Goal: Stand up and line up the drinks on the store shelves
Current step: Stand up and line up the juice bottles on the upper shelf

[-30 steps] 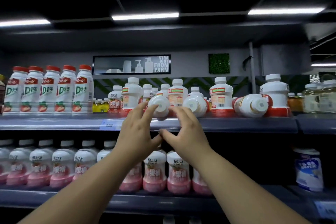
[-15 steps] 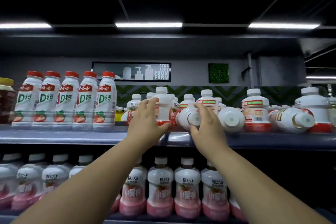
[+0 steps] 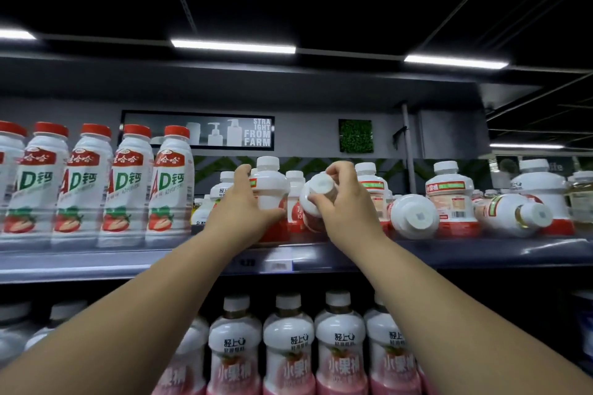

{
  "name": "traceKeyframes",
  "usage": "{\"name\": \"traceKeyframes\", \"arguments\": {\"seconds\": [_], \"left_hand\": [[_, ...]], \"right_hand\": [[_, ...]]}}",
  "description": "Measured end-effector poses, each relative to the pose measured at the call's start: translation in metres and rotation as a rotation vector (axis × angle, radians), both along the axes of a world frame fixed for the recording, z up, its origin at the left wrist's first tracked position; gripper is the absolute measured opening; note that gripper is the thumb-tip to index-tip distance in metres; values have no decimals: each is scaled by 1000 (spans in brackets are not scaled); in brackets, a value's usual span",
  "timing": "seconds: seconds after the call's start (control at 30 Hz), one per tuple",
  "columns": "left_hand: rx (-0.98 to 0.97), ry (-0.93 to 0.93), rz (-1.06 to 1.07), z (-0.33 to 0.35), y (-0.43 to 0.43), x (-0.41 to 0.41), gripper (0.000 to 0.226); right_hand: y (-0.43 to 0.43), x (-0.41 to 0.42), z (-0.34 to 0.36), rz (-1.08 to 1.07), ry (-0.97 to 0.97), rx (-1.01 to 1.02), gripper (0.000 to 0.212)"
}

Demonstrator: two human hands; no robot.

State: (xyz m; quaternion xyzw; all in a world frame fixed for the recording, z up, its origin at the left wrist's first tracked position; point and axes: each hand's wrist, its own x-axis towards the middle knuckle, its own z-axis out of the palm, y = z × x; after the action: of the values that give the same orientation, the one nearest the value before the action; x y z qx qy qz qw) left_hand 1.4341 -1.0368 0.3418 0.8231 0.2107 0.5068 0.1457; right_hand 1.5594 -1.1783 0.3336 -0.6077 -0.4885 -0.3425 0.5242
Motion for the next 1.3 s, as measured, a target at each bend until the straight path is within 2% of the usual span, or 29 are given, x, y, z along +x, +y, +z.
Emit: {"name": "traceKeyframes", "arguments": {"seconds": [0.17,0.27,0.33,0.4,0.47,0.53,0.63,0.73,0.9,1.0,1.07,1.13,1.2,1.3], "left_hand": [[-55,56,-111,9,27,-16,96],[-70,67,-108,4,32,-14,105],[-67,36,-81,0,31,-10,113],[-64,17,-53,-2,31,-7,111],[-72,9,-60,-2,31,-7,110],[-84,-11,-86,-3,33,-8,114],[-115,0,-114,-3,31,-11,107],[-114,29,-119,-5,30,-13,102],[-61,-8,-59,-9,28,-17,111],[-46,-7,-30,-9,25,-17,88],[-55,17,-26,-8,23,-17,78],[-54,38,-27,-7,20,-18,86],[-53,28,-40,-8,20,-18,99],[-41,20,-28,-9,22,-18,98]], "right_hand": [[15,-1,41,85,149,5,37],[21,4,45,111,209,-47,35],[25,6,36,73,194,-183,64],[31,8,28,-52,119,-284,96],[32,11,25,-97,118,-238,102],[31,15,25,9,251,-161,107],[29,18,23,135,406,-253,121],[30,16,22,133,408,-400,121],[29,16,19,125,366,-374,121],[23,8,18,89,321,-377,119],[20,2,19,-62,224,-400,120],[18,0,17,-186,135,-435,119],[17,0,13,-158,133,-467,115],[16,-1,7,-125,131,-453,112]]}}
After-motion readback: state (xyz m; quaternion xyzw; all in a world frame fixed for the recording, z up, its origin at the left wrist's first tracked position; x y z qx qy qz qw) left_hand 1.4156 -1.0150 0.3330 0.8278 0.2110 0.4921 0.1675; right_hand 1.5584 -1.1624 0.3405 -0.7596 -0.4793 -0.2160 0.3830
